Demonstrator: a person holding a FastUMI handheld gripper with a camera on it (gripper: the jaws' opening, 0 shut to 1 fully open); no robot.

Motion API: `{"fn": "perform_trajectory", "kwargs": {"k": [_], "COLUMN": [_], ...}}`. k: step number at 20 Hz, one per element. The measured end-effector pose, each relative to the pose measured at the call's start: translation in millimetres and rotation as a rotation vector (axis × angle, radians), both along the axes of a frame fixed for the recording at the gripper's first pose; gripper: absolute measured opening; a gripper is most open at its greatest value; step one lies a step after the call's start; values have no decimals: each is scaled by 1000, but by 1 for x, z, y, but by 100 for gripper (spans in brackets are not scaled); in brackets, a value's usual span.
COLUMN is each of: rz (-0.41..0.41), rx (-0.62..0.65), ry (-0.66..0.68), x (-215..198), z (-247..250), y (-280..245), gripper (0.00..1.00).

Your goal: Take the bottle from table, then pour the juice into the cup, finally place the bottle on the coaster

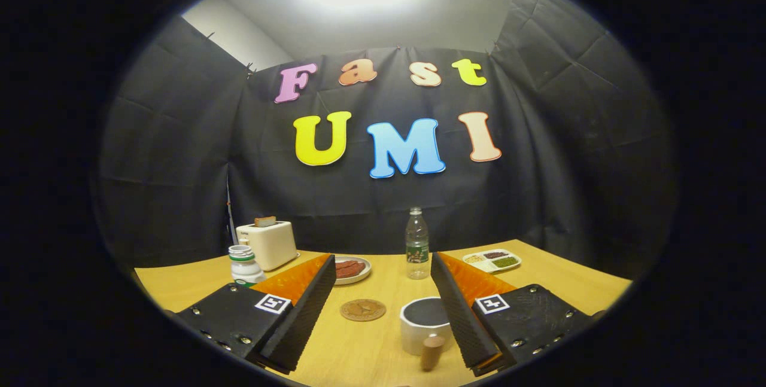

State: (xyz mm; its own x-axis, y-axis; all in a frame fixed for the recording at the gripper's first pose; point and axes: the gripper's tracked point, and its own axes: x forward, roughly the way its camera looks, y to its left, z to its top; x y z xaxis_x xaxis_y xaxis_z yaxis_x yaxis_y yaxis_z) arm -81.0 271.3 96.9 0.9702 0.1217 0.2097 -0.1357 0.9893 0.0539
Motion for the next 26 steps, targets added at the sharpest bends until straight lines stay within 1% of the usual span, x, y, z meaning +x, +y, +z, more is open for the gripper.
{"fn": "perform_trajectory", "kwargs": {"k": [6,10,13,18,26], "rz": [34,79,112,159,176], "rx": [-14,-17,-46,-92,-95], "ry": [21,30,47,93,166], "x": [-2,2,7,28,73], "z": [-23,-36,-47,-68,-98], "y": [59,101,131,171,199], "gripper": [96,96,96,96,97]}}
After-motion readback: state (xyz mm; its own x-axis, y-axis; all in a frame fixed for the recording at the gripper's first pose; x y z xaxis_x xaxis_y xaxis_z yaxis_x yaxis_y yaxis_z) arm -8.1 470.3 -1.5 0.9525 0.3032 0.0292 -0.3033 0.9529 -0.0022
